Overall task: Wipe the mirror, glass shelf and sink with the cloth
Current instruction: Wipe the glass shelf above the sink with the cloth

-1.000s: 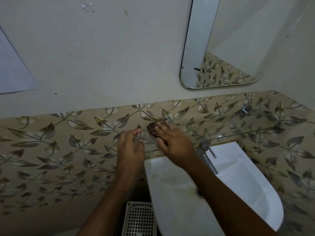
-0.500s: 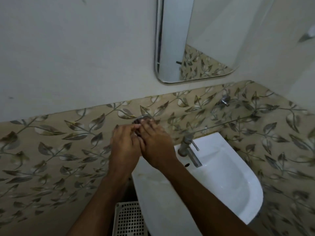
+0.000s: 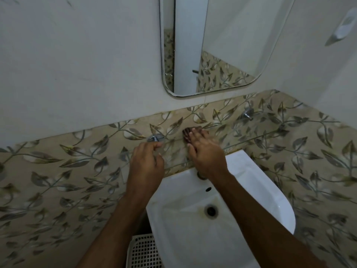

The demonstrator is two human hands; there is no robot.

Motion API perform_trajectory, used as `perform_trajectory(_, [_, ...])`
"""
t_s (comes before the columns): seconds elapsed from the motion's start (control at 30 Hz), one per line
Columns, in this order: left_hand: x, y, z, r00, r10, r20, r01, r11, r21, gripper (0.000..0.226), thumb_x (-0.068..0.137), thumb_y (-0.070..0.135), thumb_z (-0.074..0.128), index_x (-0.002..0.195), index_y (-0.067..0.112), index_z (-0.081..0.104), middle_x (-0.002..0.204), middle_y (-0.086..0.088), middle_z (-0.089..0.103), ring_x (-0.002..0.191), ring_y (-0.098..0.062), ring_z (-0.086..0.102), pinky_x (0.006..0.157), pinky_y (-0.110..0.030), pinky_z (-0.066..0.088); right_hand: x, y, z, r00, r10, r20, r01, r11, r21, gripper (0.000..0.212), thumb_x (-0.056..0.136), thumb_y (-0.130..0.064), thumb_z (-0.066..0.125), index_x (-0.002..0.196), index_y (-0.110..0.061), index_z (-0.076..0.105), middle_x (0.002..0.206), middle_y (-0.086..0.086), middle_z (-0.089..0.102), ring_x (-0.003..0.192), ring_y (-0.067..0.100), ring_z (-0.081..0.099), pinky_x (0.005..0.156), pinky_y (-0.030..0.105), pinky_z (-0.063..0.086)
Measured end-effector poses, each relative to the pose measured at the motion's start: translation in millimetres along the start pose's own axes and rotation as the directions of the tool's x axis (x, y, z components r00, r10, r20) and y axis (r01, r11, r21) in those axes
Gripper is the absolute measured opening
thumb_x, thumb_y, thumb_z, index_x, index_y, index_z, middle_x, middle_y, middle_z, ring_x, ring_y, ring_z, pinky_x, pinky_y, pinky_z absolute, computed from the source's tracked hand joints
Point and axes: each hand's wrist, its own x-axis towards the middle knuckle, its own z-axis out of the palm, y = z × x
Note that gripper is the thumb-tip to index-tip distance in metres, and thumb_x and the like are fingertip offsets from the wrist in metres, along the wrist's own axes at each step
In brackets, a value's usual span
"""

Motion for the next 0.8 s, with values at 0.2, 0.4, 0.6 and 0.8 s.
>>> perform_trajectory(0.2, [9,2,-1,0.999,0.015,-0.043,-0.016,1.0,-0.018,0.024,0.095,0.012,0.051,0.114,0.018,0.062,0.108,0.007,0.055,0.106,-0.02,0.056,0.096,-0.038,0.047,-28,-81,19,0.959,-0.28,-0.04,0.283,0.95,0.131,0.051,0.098,-0.031,0.041,0.142,-0.008,0.054,0.147,0.012,0.055,0.142,0.033,0.044,0.116,0.046,0.033])
perform_trajectory(0.4, [-1,-21,-32,0.993,-0.015,-0.114,0.019,0.999,0.035,0.026,0.092,0.008,0.055,0.114,0.016,0.065,0.111,0.0,0.061,0.105,-0.021,0.057,0.094,-0.038,0.048,-30,-76,18,0.99,-0.144,0.006,0.143,0.986,0.084,0.054,0.102,-0.036,0.038,0.152,-0.016,0.043,0.16,0.003,0.041,0.15,0.023,0.031,0.124,0.041,0.023])
perform_trajectory(0.6, [-13,-39,-57,0.976,-0.126,-0.179,0.129,0.992,0.005,0.023,0.098,0.012,0.051,0.115,0.015,0.065,0.112,-0.001,0.061,0.105,-0.019,0.057,0.094,-0.034,0.047,-42,-122,25,0.931,-0.361,0.049,0.354,0.928,0.12,0.056,0.103,-0.037,0.03,0.152,-0.013,0.043,0.159,0.005,0.041,0.15,0.025,0.032,0.124,0.043,0.022])
perform_trajectory(0.8, [-18,-38,-74,0.97,-0.113,-0.217,0.106,0.993,-0.045,0.02,0.099,0.012,0.048,0.113,0.014,0.062,0.11,-0.001,0.057,0.105,-0.018,0.055,0.092,-0.032,0.045,-6,-142,24,0.879,-0.458,0.135,0.435,0.885,0.166,0.051,0.108,-0.037,0.035,0.155,-0.019,0.037,0.164,0.003,0.031,0.154,0.021,0.024,0.124,0.037,0.019])
